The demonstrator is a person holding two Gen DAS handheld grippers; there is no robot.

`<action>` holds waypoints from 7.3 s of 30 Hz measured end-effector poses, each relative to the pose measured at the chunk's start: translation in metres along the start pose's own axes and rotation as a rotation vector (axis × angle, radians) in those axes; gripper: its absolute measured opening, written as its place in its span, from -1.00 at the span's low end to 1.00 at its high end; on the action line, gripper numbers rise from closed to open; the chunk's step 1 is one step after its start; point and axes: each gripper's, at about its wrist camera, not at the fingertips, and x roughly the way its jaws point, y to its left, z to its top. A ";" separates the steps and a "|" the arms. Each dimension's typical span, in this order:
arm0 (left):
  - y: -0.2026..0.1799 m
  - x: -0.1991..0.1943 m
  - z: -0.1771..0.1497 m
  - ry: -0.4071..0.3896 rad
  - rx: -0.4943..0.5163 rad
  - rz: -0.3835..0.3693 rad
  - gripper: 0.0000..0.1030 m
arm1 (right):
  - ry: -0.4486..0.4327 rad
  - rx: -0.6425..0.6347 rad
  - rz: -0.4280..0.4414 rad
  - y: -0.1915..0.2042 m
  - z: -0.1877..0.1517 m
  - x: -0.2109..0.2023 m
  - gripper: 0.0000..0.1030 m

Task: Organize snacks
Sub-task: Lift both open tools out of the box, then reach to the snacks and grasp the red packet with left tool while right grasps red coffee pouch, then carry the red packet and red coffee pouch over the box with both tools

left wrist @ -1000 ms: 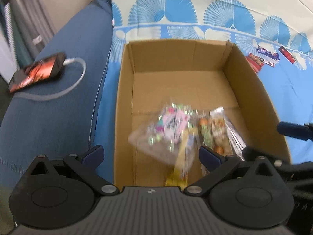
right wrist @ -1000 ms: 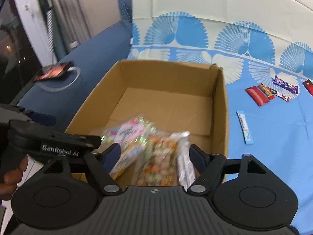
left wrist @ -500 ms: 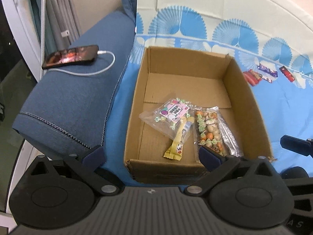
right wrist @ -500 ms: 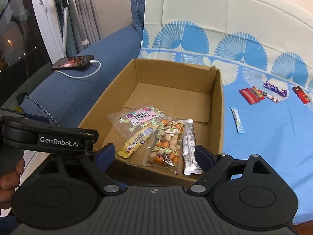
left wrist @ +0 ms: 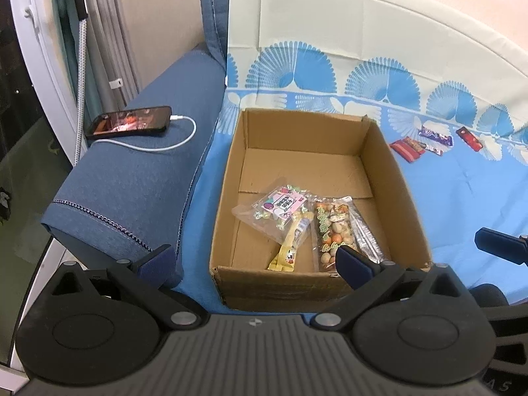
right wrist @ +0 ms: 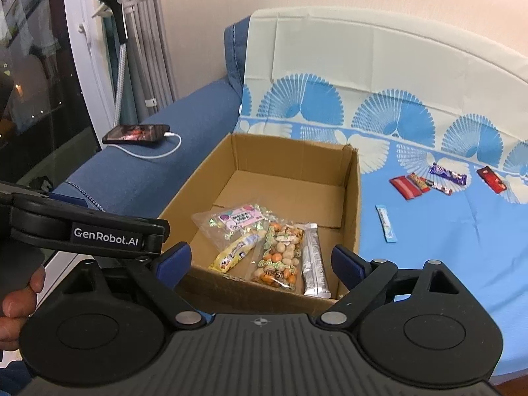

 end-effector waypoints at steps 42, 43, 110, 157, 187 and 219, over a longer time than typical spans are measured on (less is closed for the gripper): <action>-0.085 0.002 0.072 0.043 0.067 -0.098 1.00 | -0.127 0.185 -0.097 -0.108 0.016 -0.029 0.90; -0.091 0.003 0.074 0.046 0.074 -0.106 1.00 | -0.132 0.191 -0.109 -0.115 0.017 -0.031 0.90; -0.363 0.467 0.239 0.550 -0.121 -0.131 -0.13 | -0.023 0.279 -0.553 -0.658 0.055 0.377 0.09; -0.026 0.012 0.058 0.138 -0.032 -0.228 -0.13 | -0.122 0.239 0.138 -0.107 0.005 -0.004 0.02; 0.014 0.021 0.049 0.110 -0.120 -0.246 -0.13 | -0.009 0.142 0.110 -0.047 0.011 0.016 0.02; 0.003 0.151 0.085 0.232 -0.108 -0.199 -0.12 | 0.096 0.209 0.095 -0.078 0.037 0.136 0.03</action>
